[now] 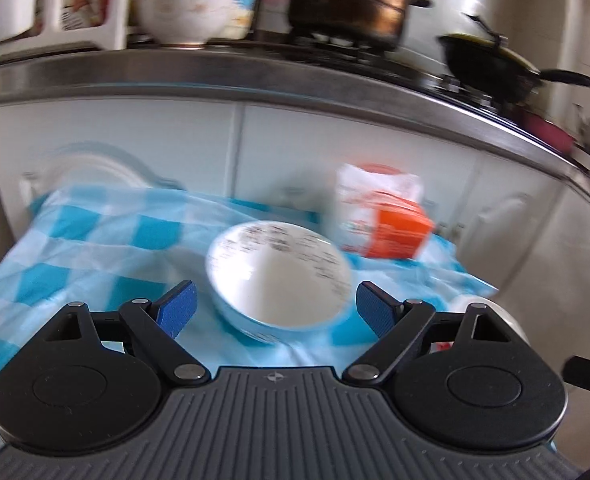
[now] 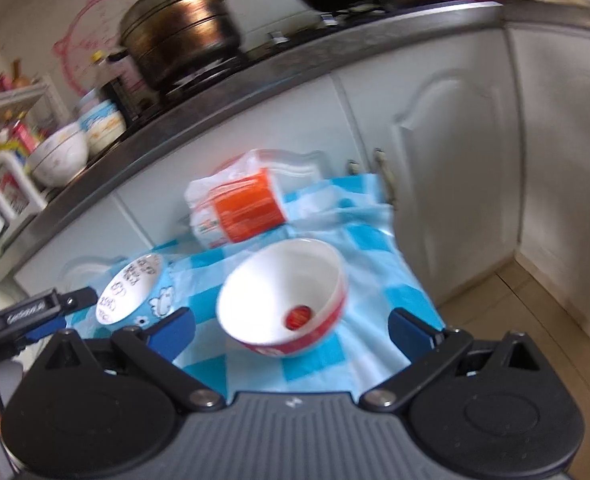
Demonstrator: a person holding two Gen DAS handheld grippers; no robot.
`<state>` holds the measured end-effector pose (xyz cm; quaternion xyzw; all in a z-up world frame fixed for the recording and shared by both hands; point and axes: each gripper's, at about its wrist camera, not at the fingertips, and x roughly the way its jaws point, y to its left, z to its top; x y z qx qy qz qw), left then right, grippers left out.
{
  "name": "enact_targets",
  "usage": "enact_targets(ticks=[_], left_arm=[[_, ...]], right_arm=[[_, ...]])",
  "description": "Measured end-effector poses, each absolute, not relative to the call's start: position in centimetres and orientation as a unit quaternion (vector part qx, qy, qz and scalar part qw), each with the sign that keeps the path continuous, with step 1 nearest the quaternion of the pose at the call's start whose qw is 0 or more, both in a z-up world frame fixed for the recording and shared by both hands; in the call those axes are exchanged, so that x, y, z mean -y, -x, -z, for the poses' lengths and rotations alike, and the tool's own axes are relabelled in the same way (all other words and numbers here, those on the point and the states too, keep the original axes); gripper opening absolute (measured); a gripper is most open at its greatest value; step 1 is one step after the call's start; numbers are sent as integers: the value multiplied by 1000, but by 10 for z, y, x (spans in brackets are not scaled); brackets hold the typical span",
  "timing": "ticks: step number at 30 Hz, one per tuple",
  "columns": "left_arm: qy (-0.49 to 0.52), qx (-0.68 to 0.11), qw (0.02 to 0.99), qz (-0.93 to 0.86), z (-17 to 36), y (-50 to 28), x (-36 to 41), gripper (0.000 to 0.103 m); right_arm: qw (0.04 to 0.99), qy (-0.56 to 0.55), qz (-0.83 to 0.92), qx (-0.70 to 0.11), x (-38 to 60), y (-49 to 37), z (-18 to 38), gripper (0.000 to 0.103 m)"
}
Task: Organize plates and bowls
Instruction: 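Move the left tool to the blue cartoon bowl and grip its rim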
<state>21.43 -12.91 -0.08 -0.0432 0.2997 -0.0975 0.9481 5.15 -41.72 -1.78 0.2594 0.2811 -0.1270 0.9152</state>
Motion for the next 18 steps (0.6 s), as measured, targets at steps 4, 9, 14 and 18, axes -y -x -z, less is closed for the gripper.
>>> enact_targets(ticks=[4,9,14,18], left_arm=[[49,-300,950,72,6,-235,109,103],[46,-321,944,63,21,-259,99,103],[33,-337,939,67,37,-277,99,92],[22,-343,937,67,44,-284,101,79]], right_arm=[[923,-245,88,-284,401,-83,13,102],[925,-255,37,-281,381,-125,14,102],[897,-326,-6,-299,374,-164,30,102],[867,-387,-30,-314,373,-189,48,101]])
